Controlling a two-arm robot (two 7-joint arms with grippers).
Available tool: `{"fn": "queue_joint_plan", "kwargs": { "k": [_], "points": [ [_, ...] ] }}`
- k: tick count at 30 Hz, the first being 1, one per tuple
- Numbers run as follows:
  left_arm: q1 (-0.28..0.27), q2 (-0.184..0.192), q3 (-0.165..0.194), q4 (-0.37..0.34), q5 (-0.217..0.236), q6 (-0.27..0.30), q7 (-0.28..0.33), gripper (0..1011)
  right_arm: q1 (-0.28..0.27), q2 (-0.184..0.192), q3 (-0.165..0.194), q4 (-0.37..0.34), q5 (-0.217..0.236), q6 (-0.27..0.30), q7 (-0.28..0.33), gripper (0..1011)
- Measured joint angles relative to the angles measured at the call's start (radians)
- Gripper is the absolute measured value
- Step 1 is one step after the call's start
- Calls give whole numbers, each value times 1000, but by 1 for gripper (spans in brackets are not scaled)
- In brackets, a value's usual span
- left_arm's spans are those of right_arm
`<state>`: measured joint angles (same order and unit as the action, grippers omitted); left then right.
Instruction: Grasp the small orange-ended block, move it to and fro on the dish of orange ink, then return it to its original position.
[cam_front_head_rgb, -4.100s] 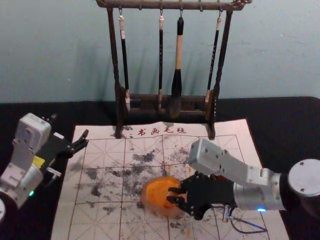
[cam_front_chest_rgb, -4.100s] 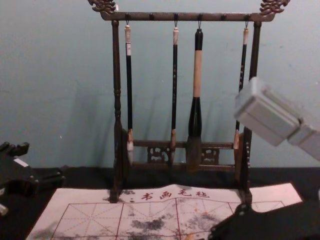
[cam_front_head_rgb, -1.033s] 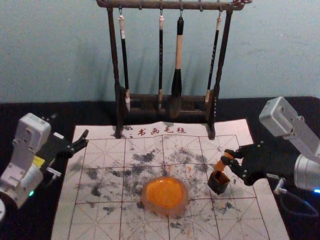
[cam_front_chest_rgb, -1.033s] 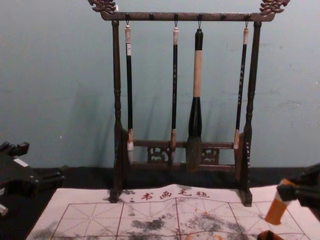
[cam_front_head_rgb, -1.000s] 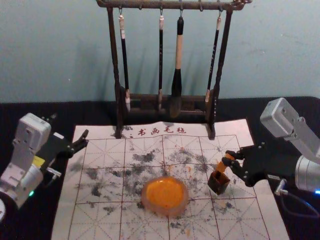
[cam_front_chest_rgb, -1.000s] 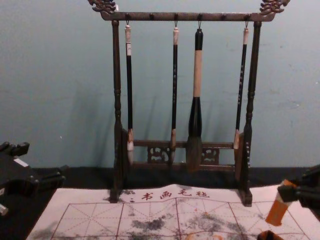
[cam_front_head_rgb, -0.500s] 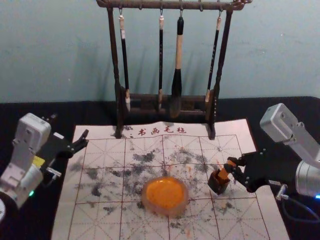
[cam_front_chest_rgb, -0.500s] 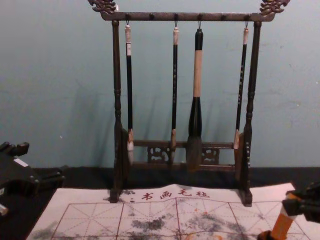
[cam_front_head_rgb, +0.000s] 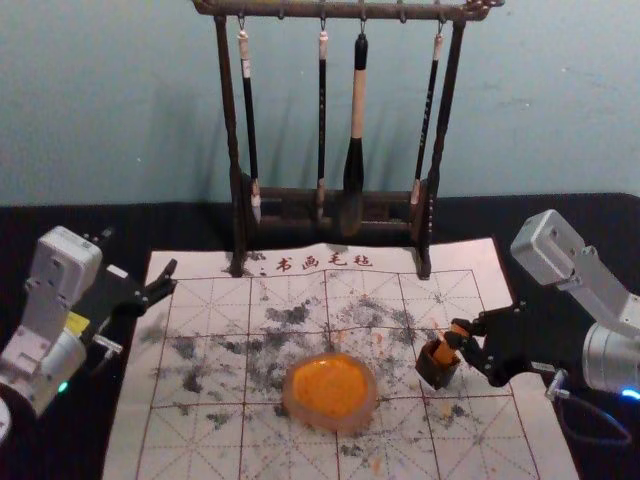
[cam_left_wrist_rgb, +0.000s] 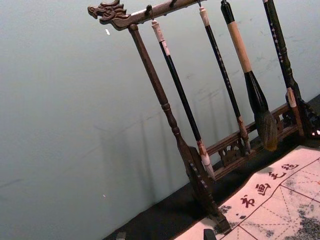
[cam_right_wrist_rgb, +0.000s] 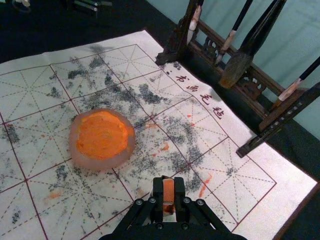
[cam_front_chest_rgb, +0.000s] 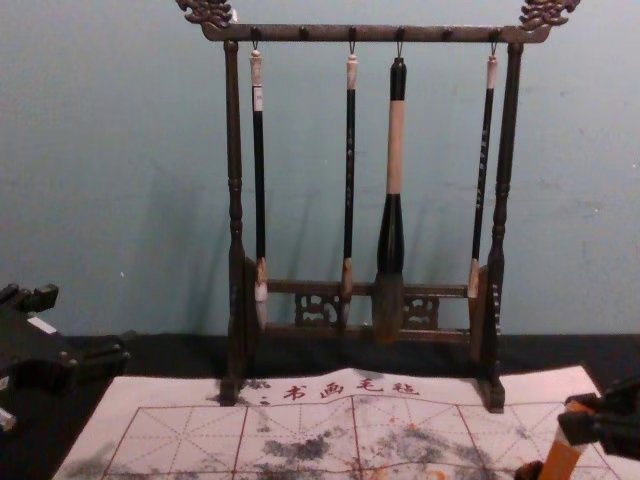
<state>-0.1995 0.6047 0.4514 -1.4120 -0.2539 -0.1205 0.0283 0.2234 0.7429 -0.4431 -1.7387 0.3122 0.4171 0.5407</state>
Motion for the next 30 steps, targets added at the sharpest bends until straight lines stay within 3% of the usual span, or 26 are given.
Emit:
{"fn": "queue_joint_plan", "kwargs": {
  "k": [30],
  "points": [
    [0,0,0,0,0,0,0,1001,55,-40,-56,89,-27,19,31,95]
  ]
}}
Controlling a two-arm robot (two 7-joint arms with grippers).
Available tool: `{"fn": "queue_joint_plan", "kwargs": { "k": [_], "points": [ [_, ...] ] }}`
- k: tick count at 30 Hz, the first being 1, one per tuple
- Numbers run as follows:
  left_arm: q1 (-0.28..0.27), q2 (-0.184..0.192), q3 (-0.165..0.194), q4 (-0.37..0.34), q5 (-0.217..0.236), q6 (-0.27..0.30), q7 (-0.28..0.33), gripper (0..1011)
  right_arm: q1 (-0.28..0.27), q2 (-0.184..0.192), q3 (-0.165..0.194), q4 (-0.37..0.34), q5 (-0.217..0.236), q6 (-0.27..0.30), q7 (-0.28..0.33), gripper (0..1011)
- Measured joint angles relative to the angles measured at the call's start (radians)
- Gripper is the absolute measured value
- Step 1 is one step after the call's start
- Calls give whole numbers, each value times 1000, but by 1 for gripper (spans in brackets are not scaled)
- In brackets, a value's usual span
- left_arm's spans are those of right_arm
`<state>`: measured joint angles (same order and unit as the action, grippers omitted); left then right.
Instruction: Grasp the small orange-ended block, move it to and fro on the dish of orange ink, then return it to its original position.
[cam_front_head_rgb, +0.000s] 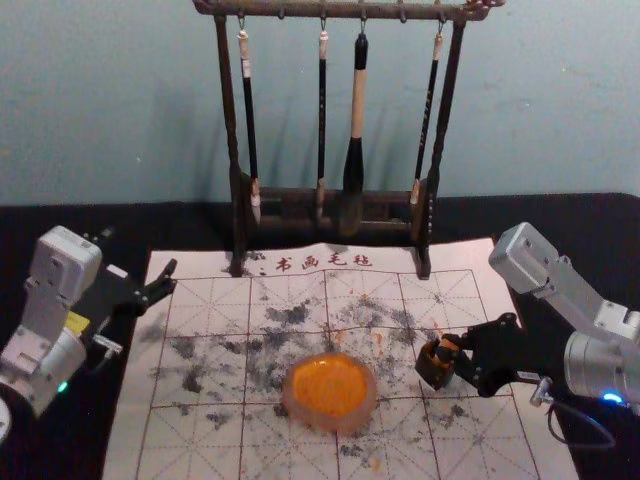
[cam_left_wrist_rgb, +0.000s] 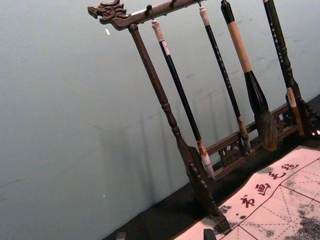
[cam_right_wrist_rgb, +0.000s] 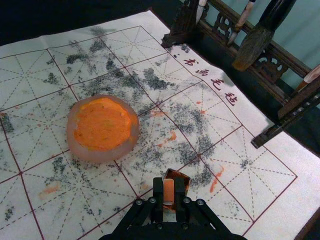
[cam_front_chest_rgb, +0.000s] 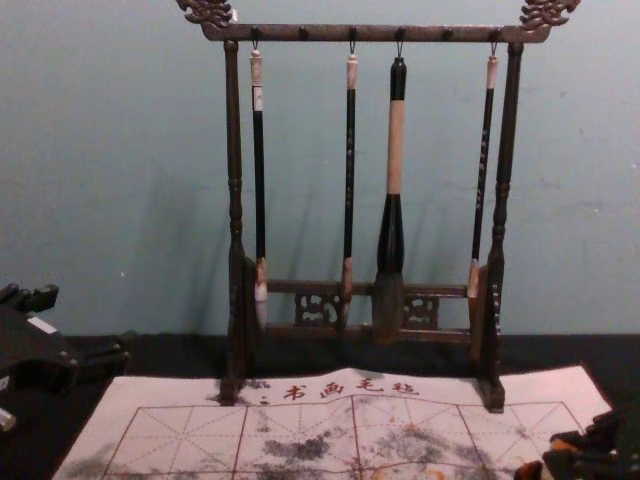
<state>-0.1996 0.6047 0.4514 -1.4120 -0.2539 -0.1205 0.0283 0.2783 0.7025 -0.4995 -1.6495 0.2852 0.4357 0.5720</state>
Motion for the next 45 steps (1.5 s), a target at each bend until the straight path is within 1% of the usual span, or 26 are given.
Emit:
{"fn": "queue_joint_plan", "kwargs": {
  "k": [25,28,29,30,31,32,33,35,36,37,40,43,44,45],
  "points": [
    [0,0,0,0,0,0,0,1002,-1,-2,2,1,1,1,-5,95],
    [0,0,0,0,0,0,0,1001,-1,-2,2,1,1,1,-5,119],
    [0,0,0,0,0,0,0,1001,-1,-2,2,1,1,1,-5,170],
    [0,0,0,0,0,0,0,1001,-1,-1,2,1,2,1,-5,187],
    [0,0,0,0,0,0,0,1001,-1,-1,2,1,2,1,-5,225],
    [0,0,0,0,0,0,0,1001,-1,-1,2,1,2,1,-5,225],
    [0,0,0,0,0,0,0,1001,-1,-1,2,1,2,1,-5,282],
    [0,0,0,0,0,0,0,1001,-1,-1,2,0,2,1,-4,325],
    [0,0,0,0,0,0,0,1001,-1,-1,2,0,2,1,-4,386],
    [0,0,0,0,0,0,0,1002,-1,-1,2,0,2,1,-4,396],
    [0,0,0,0,0,0,0,1001,-1,-1,2,0,2,1,-5,507],
    [0,0,0,0,0,0,0,1001,-1,-1,2,0,2,0,-4,589],
    [0,0,0,0,0,0,0,1001,-1,-1,2,0,2,0,-4,650],
    [0,0,0,0,0,0,0,1002,-1,-1,2,0,2,0,-4,650]
  ]
}}
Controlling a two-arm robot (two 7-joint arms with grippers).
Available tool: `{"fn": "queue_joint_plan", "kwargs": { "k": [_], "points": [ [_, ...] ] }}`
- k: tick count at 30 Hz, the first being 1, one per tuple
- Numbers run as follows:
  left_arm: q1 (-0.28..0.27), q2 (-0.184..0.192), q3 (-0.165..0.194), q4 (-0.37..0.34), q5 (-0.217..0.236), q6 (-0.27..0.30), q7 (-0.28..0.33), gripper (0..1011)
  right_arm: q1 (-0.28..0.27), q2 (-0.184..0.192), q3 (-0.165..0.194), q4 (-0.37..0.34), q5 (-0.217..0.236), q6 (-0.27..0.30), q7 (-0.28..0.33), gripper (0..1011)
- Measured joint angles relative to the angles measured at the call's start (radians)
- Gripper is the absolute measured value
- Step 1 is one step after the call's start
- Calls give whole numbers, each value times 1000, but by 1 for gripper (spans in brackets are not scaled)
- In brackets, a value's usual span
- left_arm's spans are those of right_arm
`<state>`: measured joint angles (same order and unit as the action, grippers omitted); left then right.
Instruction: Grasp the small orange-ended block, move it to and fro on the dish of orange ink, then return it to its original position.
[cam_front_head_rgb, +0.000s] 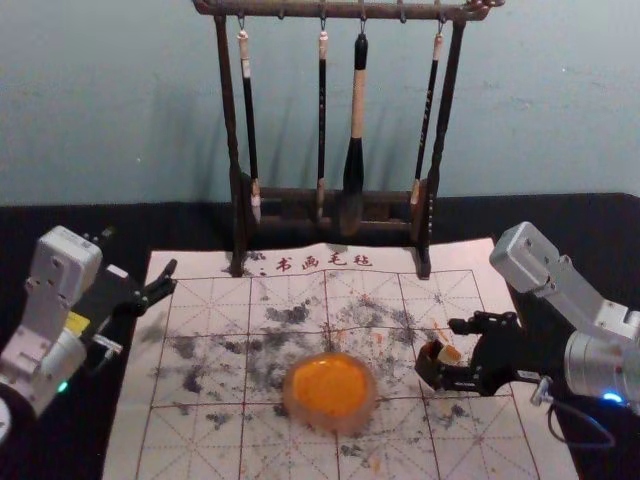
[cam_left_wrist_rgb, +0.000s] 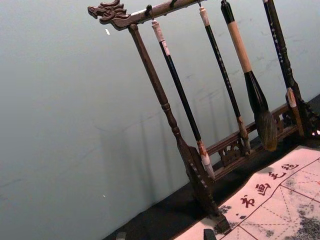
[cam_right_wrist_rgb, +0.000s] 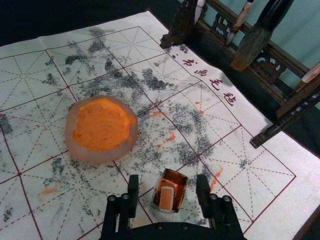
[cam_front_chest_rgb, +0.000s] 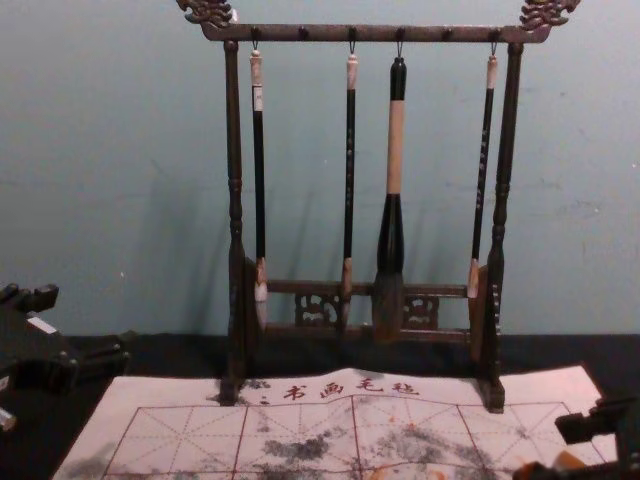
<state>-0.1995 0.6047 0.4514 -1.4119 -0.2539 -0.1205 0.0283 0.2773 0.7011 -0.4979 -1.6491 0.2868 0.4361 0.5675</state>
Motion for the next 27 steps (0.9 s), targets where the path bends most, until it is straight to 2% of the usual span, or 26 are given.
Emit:
{"fn": "queue_joint_plan", "kwargs": {
  "k": [12,20,24,27],
  "points": [
    [0,0,0,0,0,0,0,1001,0,0,0,0,0,0,0,1000],
    [0,0,0,0,0,0,0,1001,0,0,0,0,0,-1,-1,1000],
    [0,0,0,0,0,0,0,1002,-20,-13,21,-13,0,-33,-39,1000],
    [0,0,0,0,0,0,0,1001,-51,-35,56,-24,-1,-94,-95,1000]
  ]
}}
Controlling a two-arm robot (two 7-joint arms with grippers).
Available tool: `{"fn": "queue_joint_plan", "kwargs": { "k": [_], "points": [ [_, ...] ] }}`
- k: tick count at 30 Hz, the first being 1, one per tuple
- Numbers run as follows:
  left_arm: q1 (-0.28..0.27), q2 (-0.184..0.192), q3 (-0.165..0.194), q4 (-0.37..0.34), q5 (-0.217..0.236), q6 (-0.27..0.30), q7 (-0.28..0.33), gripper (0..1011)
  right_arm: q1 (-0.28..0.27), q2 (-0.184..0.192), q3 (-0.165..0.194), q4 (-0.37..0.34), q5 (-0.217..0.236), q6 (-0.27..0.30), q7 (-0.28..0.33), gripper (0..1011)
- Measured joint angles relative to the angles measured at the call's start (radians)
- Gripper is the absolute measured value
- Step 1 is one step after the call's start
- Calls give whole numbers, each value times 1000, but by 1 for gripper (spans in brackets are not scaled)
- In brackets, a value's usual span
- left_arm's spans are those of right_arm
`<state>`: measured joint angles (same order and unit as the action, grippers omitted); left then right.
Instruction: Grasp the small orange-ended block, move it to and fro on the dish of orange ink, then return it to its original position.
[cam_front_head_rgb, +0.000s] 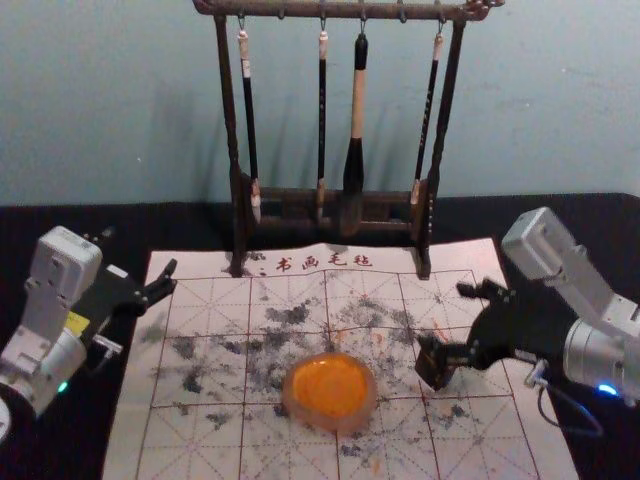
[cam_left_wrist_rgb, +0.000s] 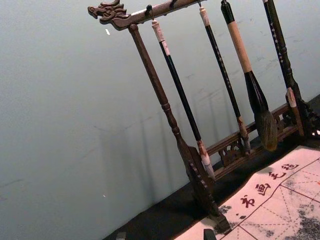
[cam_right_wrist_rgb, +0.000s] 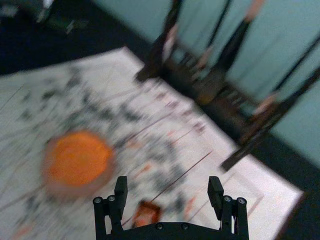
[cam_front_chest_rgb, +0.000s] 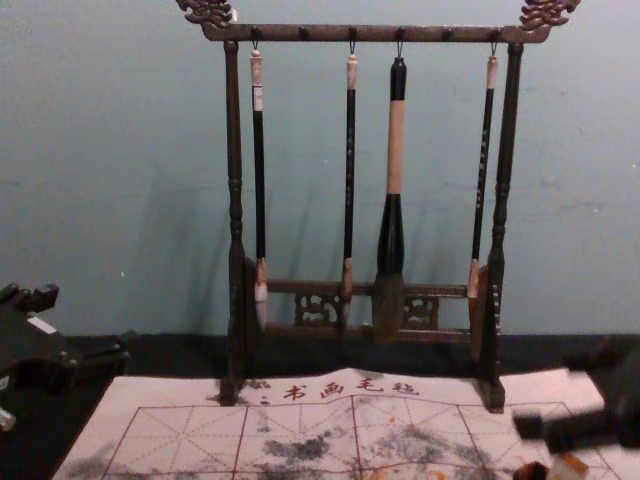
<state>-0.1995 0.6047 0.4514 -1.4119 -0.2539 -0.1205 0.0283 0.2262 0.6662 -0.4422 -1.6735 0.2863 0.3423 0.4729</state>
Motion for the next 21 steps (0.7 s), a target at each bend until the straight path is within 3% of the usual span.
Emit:
{"fn": "queue_joint_plan", "kwargs": {
  "k": [4,6,7,8,12,16,21],
  "points": [
    [0,0,0,0,0,0,0,1001,-48,-40,50,-9,-25,-98,-104,1000],
    [0,0,0,0,0,0,0,1001,-85,-78,85,-6,-65,-164,-207,1000],
    [0,0,0,0,0,0,0,1001,-85,-78,85,-6,-65,-164,-207,1000],
    [0,0,0,0,0,0,0,1001,-100,-95,96,0,-99,-198,-265,1000],
    [0,0,0,0,0,0,0,1001,-129,-132,111,29,-189,-261,-390,1000],
    [0,0,0,0,0,0,0,1001,-154,-164,123,71,-253,-280,-482,1000],
    [0,0,0,0,0,0,0,1001,-171,-191,114,124,-347,-306,-574,1000]
  ]
}}
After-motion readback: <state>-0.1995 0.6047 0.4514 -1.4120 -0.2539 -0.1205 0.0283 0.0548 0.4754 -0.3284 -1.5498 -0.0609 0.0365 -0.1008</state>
